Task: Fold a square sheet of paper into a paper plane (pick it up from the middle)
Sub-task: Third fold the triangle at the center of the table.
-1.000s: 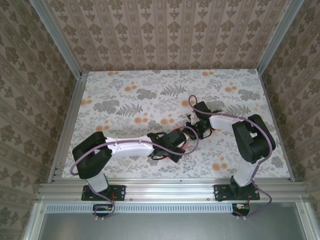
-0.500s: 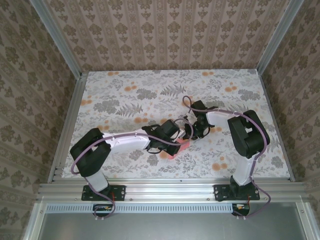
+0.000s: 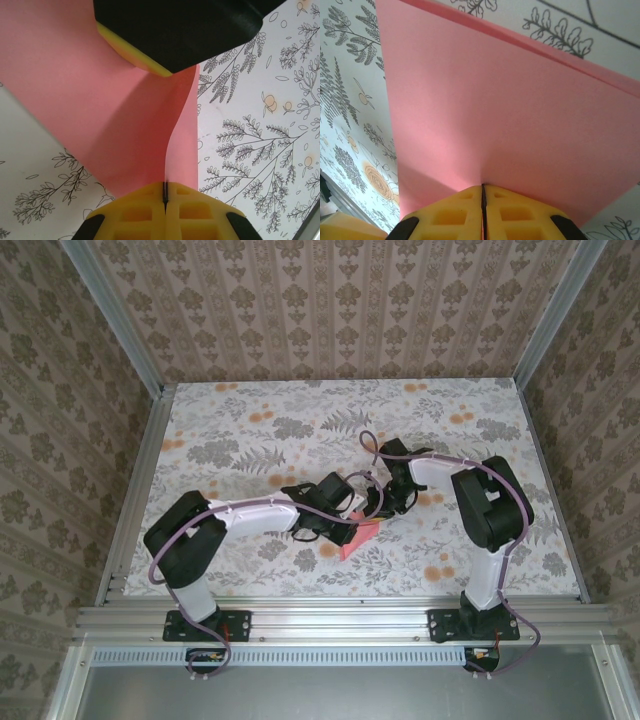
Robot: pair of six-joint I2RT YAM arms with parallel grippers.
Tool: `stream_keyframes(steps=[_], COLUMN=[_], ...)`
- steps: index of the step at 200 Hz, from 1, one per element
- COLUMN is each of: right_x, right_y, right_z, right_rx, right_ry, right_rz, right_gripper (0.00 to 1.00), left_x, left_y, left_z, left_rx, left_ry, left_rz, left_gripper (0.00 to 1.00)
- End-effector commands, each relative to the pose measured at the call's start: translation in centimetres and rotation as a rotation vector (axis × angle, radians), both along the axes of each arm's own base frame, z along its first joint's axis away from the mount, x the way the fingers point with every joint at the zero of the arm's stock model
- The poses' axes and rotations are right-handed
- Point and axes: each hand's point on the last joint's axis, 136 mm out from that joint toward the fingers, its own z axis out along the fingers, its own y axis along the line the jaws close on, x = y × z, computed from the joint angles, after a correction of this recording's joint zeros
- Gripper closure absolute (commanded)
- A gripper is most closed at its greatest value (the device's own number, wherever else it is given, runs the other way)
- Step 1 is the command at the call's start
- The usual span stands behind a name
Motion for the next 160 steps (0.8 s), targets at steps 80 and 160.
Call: stream_keyframes(steps=[80, 160], right_x=[-0.7, -0.1], right_y=[-0.1, 0.4], right_z=[-0.6, 0.6], right_rx=[-0.022, 0.003], right_ry=[0.042, 0.014], right_rz=[0.055, 0.031], right_gripper=[0.9, 0.87], left_x=[1.3, 1.0], left_y=[-1.0, -0.8], left_z=[0.2, -0.2], left_rx=[-0.014, -0.019], left_ry=[-0.011, 0.018], left_rz=[-0.064, -0.047], left_gripper=[0.96, 0.94])
